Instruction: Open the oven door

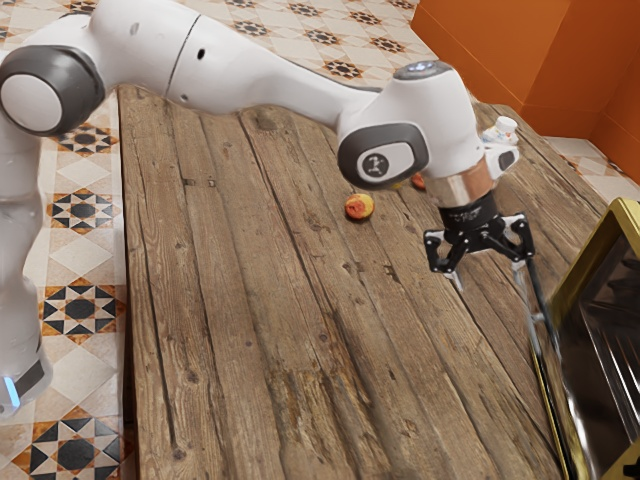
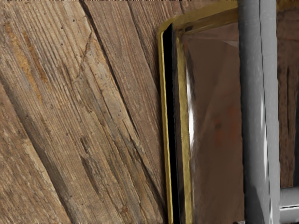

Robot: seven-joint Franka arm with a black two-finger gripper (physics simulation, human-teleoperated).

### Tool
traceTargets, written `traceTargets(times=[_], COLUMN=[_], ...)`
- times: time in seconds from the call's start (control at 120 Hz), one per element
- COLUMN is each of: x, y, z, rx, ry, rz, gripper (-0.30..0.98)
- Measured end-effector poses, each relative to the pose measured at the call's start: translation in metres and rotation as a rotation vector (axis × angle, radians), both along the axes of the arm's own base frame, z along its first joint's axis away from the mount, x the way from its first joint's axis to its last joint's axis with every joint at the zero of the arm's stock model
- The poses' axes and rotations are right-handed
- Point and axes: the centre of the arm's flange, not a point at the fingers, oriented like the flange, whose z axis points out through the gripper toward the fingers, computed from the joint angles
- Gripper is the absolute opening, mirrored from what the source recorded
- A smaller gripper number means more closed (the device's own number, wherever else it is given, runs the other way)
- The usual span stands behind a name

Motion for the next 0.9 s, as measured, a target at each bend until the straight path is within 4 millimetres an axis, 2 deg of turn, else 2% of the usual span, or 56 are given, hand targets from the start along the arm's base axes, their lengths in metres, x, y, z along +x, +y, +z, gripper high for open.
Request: traceTargets(times=[0.167,0.25,0.3,0.383,0.433,0.483,0.567,0.608,0.683,0.725,0.775,0.9], x=[-0.021,-0.052,-0.069,-0.083,-0.089,-0.092,-0.090,-0.091,-0.096,-0.099,-0.103,-0.113], y=[0.007,0.021,0.037,0.082,0.095,0.114,0.116,0.137,0.199,0.224,0.235,0.243], z=[-0.001,0.013,0.021,0.037,0.045,0.069,0.128,0.140,0.133,0.122,0.109,0.085], rx=[-0.002,-0.001,0.000,-0.001,-0.004,-0.034,-0.069,-0.075,-0.085,-0.091,-0.092,-0.089], ry=[0.015,0.007,-0.001,-0.021,-0.028,-0.051,-0.045,0.023,0.184,0.270,0.358,0.513], rz=[0.016,0.036,0.061,0.143,0.171,0.226,0.272,0.341,0.504,0.577,0.632,0.729], gripper=[0.66,0.67,0.67,0.68,0.68,0.68,0.68,0.68,0.68,0.69,0.69,0.69])
